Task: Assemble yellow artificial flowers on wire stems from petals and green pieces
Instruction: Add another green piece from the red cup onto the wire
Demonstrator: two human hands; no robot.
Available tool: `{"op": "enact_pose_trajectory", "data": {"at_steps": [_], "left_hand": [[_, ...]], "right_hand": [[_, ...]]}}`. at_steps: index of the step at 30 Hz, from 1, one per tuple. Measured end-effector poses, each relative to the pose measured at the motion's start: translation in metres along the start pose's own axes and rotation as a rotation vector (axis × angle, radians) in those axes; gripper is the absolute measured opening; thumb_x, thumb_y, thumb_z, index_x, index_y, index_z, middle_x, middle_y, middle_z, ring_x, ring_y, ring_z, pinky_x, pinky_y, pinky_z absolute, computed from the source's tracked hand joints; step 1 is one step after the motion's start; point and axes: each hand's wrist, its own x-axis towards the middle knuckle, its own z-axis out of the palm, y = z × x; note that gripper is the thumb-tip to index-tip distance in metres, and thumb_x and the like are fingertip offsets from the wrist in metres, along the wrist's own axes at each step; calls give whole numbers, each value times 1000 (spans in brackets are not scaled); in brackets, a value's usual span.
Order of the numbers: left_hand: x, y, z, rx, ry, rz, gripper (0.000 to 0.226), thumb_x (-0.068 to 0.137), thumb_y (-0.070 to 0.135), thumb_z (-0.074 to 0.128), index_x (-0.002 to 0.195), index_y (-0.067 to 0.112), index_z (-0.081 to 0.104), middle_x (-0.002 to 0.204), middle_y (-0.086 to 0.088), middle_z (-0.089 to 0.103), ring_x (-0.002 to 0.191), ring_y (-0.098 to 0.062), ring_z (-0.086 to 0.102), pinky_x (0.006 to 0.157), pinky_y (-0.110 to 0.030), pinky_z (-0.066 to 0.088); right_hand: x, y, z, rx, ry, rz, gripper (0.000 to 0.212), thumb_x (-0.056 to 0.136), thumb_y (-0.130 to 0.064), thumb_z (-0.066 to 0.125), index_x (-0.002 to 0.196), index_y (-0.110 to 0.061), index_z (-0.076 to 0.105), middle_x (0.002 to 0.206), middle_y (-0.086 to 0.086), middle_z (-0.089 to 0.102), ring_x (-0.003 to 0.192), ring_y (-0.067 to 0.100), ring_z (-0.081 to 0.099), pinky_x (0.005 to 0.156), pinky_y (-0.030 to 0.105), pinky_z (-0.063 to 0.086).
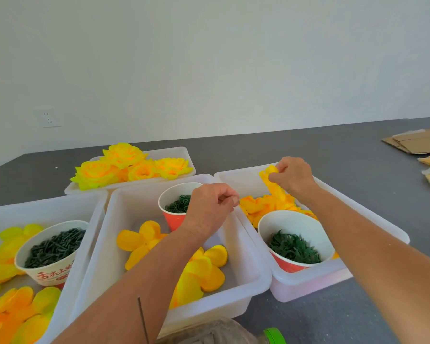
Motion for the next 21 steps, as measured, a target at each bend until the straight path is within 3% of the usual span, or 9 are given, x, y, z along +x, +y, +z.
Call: {"op": "enact_pose_trajectory", "data": {"at_steps": [4,8,12,15,17,19,21], "left_hand": [[0,-1,0,5,4,-1,12,86,4,59,84,7,71,79,-9,71,60,-1,58,63,-5,42],[3,-3,1,15,93,-11,11,87,14,62,97,11,69,89,-6,71,69,-10,61,70,-14,45],[8,0,-2,-197,226,-116,39,82,30,69,117,18,57,99,8,62,75,3,56,61,-7,42],[8,1,-4,-463,192,-204,21,83,18,69,101,9,64,85,1,68,72,-7,65,55,-12,49],[6,1,-6,-565,223,-229,5,84,8,66,89,7,68,73,0,67,61,-5,65,50,-13,50],[7,-1,-10,-580,288,-243,10,85,7,65,76,13,66,69,-3,66,56,-7,63,49,-17,50],[8,-1,-13,-575,325,-264,15,85,11,66,72,18,65,71,-8,65,62,-17,61,56,-25,51]], "right_hand": [[0,3,-4,262,83,84,12,77,-6,67,84,-11,59,86,8,58,82,21,53,71,34,44],[-8,-14,-8,662,66,148,17,80,-7,70,92,-13,61,90,7,63,80,19,58,63,29,50],[-33,-40,-4,927,-96,116,16,78,-2,71,86,-14,64,84,8,68,75,22,63,72,39,54],[-53,-56,7,986,-238,50,18,77,-2,72,89,-13,65,87,9,70,76,21,65,73,37,54],[-62,-62,13,1012,-293,51,19,77,-8,73,94,-12,66,87,6,71,74,17,66,69,31,55],[-66,-63,16,1006,-346,111,17,80,-18,72,94,-13,66,89,6,70,78,18,65,70,33,55],[-69,-63,16,977,-425,126,11,84,-21,68,91,-12,67,86,6,68,77,17,63,67,31,54]]}}
